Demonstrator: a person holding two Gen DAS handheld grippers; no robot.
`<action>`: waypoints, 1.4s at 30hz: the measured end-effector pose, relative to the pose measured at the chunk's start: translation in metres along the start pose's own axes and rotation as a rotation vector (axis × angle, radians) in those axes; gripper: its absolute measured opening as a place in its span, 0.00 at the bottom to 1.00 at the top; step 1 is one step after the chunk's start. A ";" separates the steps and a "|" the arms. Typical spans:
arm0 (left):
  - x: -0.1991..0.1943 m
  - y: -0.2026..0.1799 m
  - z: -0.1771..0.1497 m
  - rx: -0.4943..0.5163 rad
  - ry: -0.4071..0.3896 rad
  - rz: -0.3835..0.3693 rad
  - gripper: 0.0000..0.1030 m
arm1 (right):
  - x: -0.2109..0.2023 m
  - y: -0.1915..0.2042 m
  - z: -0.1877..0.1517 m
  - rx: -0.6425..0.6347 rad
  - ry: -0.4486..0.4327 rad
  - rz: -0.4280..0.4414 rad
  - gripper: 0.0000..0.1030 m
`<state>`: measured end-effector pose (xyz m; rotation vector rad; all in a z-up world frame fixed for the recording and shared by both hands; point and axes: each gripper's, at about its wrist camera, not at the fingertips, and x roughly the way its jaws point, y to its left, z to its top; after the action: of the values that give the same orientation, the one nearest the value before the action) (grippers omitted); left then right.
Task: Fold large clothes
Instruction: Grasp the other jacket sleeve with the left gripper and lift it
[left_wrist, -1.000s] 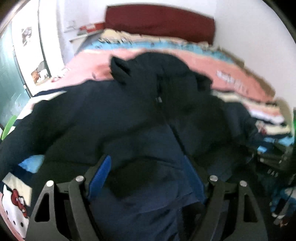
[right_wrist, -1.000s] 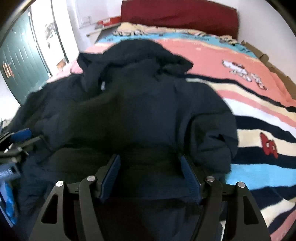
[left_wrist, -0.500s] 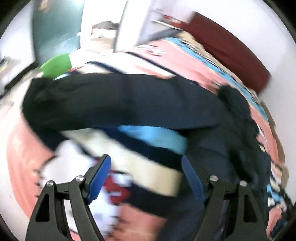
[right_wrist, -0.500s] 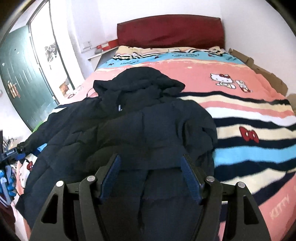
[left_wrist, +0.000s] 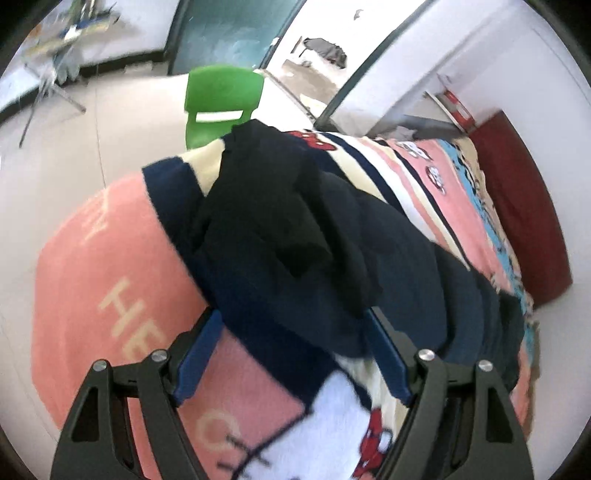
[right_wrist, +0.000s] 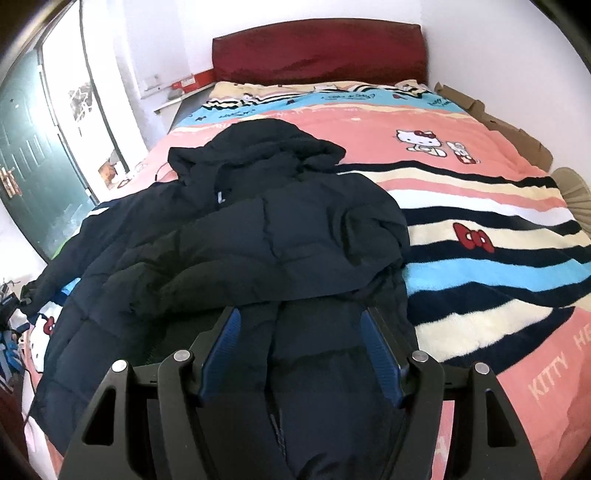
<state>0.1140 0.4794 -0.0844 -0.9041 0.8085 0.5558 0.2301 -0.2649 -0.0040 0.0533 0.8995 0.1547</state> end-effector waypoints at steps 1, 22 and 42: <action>0.005 -0.001 0.004 -0.016 0.004 -0.007 0.76 | 0.000 0.000 -0.001 0.001 0.003 -0.004 0.65; 0.013 -0.010 0.026 -0.181 -0.032 -0.162 0.10 | -0.017 -0.026 -0.008 0.050 -0.023 -0.033 0.66; -0.156 -0.254 -0.020 0.361 -0.173 -0.359 0.09 | -0.079 -0.047 -0.024 0.084 -0.166 0.069 0.66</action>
<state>0.1973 0.3172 0.1519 -0.6361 0.5485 0.1607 0.1685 -0.3238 0.0373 0.1735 0.7381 0.1744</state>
